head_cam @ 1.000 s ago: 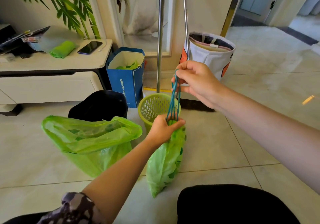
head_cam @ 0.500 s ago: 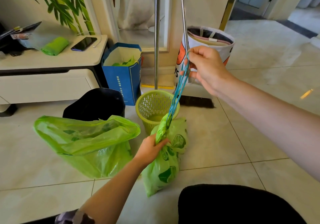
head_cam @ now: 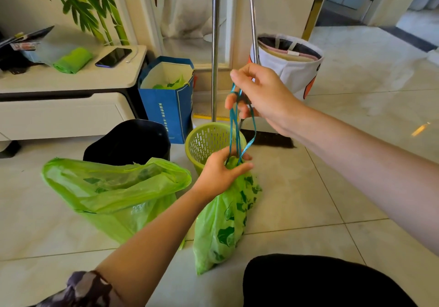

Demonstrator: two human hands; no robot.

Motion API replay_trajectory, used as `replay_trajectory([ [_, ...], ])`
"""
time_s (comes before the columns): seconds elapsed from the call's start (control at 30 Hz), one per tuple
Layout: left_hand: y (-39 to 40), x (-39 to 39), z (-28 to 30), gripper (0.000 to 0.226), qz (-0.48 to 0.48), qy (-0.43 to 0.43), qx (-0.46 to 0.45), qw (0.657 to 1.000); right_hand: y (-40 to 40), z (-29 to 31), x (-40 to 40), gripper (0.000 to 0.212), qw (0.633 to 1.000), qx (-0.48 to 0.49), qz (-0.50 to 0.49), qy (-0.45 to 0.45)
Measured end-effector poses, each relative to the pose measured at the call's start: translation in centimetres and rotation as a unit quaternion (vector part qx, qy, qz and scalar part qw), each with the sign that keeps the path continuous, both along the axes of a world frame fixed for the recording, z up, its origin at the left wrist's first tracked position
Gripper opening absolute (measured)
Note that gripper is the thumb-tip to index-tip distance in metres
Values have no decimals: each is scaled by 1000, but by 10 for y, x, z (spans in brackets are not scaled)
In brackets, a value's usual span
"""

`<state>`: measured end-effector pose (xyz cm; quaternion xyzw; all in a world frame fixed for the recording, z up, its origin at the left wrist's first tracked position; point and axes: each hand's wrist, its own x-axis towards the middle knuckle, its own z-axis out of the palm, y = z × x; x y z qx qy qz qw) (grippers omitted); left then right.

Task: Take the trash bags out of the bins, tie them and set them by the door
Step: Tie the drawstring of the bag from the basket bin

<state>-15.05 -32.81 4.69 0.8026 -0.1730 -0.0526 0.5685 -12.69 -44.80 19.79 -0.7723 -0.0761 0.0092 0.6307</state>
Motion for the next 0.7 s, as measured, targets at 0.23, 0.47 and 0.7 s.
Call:
replay_trajectory([
  [0.23, 2, -9, -10, 30, 16, 8, -19, 1000, -16, 5, 3, 16, 992, 89, -82, 32],
  [0.47, 14, -19, -27, 28, 11, -12, 42, 999, -37, 4, 19, 14, 978, -8, -207, 20],
  [0.7, 15, -25, -35, 31, -19, 15, 63, 998, -37, -16, 25, 14, 978, -72, -192, -26],
])
